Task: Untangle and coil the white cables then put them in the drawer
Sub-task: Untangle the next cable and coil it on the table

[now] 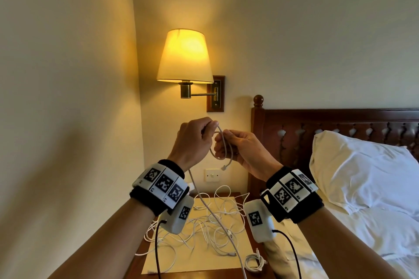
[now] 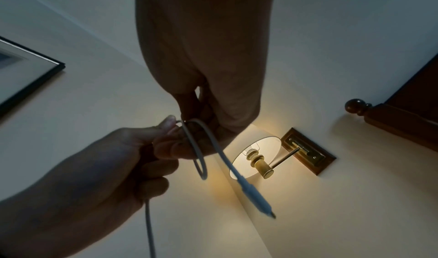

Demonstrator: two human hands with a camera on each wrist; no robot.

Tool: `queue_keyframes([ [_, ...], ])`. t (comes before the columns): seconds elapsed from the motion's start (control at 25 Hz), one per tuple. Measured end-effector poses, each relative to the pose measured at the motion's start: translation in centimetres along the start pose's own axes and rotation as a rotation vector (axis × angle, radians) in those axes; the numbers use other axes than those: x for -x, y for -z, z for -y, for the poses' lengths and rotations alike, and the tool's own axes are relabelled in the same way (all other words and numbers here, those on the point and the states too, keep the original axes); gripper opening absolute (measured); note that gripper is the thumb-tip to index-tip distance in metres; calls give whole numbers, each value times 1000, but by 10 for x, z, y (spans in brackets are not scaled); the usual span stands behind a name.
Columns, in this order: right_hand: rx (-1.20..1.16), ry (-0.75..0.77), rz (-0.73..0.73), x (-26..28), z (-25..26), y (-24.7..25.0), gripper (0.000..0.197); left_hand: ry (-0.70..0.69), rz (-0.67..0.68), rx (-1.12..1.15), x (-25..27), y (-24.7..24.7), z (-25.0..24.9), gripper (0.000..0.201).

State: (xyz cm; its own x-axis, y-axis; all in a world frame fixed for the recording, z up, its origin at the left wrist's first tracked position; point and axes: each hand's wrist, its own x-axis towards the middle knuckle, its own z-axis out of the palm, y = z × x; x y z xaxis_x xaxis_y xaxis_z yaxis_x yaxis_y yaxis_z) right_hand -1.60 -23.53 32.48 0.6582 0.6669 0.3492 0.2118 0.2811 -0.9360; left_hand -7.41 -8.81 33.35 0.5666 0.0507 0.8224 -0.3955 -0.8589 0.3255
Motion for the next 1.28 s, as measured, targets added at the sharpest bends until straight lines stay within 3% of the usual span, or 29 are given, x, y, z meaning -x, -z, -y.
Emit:
queue_keyframes([
  [0.2,-147,-117,64,-1,-2,2,31,74,-15,36,5,-5,10,36],
  [0.4,-441,-244,94,-3,2,3,27,220,81,172,16,-13,33,40],
  [0.56,-584,-178,34,-7,18,12,25,362,128,304,57,-28,67,37],
  [0.68,-473,-137,-92,-14,21,18,26,319,345,176,85,-34,60,37],
  [0.8,-104,-54,-204,-19,10,13,24,101,523,17,69,-28,14,32],
  [1.04,184,71,-239,-16,4,7,25,-10,311,-230,30,1,-26,26],
  [1.28,250,78,-145,-6,1,5,27,-52,143,-405,8,4,-13,29],
])
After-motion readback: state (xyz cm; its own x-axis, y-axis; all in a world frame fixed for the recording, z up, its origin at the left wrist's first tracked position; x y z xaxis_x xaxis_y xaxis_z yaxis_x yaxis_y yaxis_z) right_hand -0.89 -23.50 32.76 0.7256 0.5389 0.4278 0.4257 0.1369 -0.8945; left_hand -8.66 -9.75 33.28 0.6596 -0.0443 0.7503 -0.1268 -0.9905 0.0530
